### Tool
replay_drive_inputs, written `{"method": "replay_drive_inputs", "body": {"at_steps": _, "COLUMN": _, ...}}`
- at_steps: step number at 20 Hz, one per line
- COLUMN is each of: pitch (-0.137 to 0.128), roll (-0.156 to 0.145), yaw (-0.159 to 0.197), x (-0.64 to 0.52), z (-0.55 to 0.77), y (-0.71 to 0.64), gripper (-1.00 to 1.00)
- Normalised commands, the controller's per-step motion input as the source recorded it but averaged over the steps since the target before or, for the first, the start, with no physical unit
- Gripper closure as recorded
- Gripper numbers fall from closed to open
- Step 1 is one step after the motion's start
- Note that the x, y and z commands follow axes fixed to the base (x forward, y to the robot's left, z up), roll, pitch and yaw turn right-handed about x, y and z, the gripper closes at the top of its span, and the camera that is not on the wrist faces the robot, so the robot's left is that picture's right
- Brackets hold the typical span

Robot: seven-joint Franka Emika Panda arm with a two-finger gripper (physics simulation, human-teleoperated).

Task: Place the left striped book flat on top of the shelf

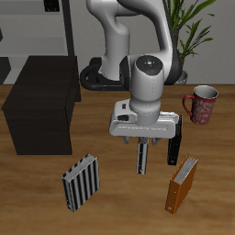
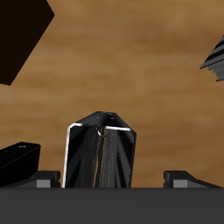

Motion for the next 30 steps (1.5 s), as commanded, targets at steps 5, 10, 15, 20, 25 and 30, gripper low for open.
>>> {"method": "replay_drive_inputs", "body": {"at_steps": 5, "pitch": -0.005, "roll": -0.009, "yaw": -0.005, "x": -0.01, "z": 0.02, "y": -0.05, "gripper": 1.0}}
{"method": "replay_drive_inputs", "body": {"at_steps": 10, "pitch": -0.023, "roll": -0.017, "yaw": 0.005, "x": -0.06, "z": 0.17, "y": -0.06, "gripper": 1.0}}
{"method": "replay_drive_inputs", "body": {"at_steps": 15, "pitch": -0.037, "roll": -0.014, "yaw": 0.011, "x": -0.13, "z": 0.27, "y": -0.08, "gripper": 1.0}}
{"method": "replay_drive_inputs", "body": {"at_steps": 20, "pitch": -0.038, "roll": 0.001, "yaw": 0.006, "x": -0.18, "z": 0.28, "y": -0.05, "gripper": 1.0}}
{"method": "replay_drive_inputs", "body": {"at_steps": 25, "pitch": -0.043, "roll": 0.006, "yaw": 0.003, "x": -0.27, "z": 0.39, "y": -0.05, "gripper": 1.0}}
{"method": "replay_drive_inputs", "body": {"at_steps": 30, "pitch": -0.045, "roll": -0.017, "yaw": -0.016, "x": -0.55, "z": 0.5, "y": -0.15, "gripper": 1.0}}
